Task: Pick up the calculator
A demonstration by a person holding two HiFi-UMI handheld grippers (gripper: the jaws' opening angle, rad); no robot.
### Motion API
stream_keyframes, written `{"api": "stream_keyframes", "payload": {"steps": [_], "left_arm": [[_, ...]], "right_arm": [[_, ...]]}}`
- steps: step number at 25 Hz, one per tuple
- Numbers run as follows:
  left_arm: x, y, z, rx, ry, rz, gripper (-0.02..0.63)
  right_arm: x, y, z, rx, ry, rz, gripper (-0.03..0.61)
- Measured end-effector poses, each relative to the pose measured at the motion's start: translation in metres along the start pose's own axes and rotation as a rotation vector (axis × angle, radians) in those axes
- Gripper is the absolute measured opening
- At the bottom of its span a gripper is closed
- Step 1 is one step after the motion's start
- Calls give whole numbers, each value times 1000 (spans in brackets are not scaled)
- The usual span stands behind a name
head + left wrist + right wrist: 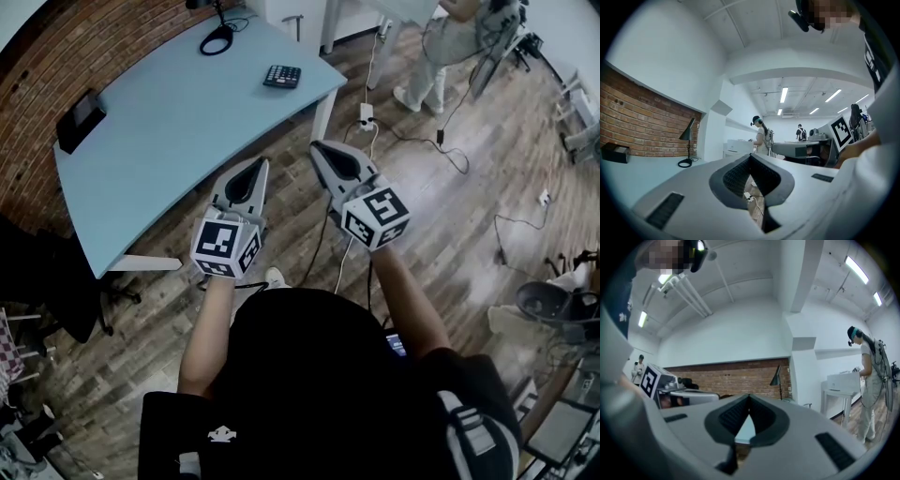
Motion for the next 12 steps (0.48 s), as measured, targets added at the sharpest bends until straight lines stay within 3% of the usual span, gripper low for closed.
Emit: {"api": "stream_keyframes", "payload": {"steps": [12], "left_arm": [[7,-1,-67,-22,-30,-1,8]], "right_arm": [[65,1,-5,8,-38,-18,5]]}}
Point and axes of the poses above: the fingertips, and each gripper's own axes: x forward along the fingers, z to its right, y out of its top, the point moved 8 cm from there along -x, backward along the fingers, and after that the axes turned 12 degrees about -y, right-handed, at the moved point
